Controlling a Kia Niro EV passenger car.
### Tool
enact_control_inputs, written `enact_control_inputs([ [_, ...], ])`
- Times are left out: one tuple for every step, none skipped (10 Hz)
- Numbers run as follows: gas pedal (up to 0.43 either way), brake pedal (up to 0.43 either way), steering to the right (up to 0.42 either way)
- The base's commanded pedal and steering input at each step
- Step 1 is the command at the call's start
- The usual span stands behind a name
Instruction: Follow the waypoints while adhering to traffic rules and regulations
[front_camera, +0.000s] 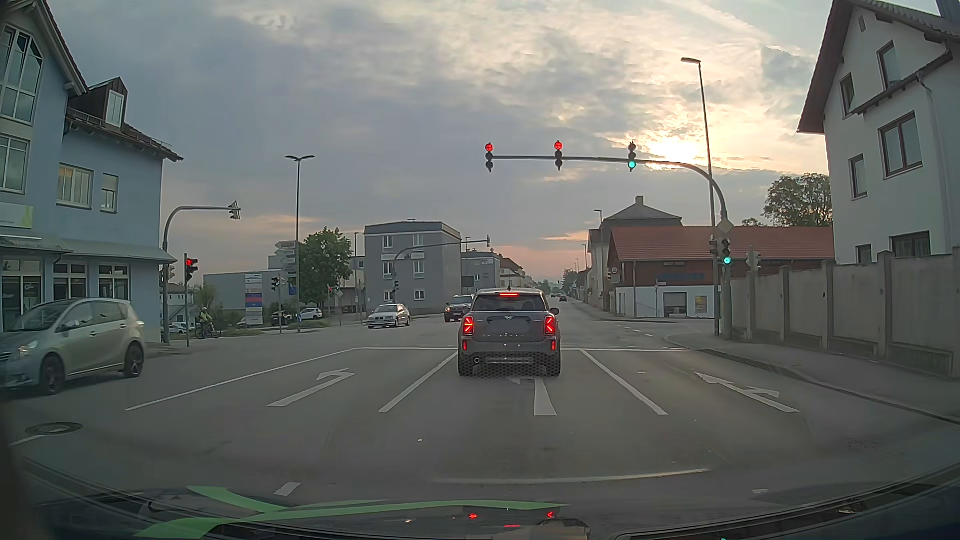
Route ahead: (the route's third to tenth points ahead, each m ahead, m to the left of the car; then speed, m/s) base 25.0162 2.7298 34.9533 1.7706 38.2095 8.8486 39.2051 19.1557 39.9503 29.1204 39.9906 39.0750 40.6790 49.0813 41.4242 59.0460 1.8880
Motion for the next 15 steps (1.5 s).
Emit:
enact_control_inputs([
  [0.000,0.012,-0.003],
  [0.000,0.091,-0.003],
  [0.000,0.110,-0.003],
  [0.000,0.134,-0.003],
  [0.000,0.159,-0.003],
  [0.000,0.171,-0.005],
  [0.000,0.183,-0.008],
  [0.000,0.195,-0.014],
  [0.000,0.189,-0.016],
  [0.000,0.189,-0.016],
  [0.000,0.189,-0.016],
  [0.000,0.195,-0.016],
  [0.000,0.195,-0.016],
  [0.000,0.195,-0.016],
  [0.000,0.195,-0.016],
])
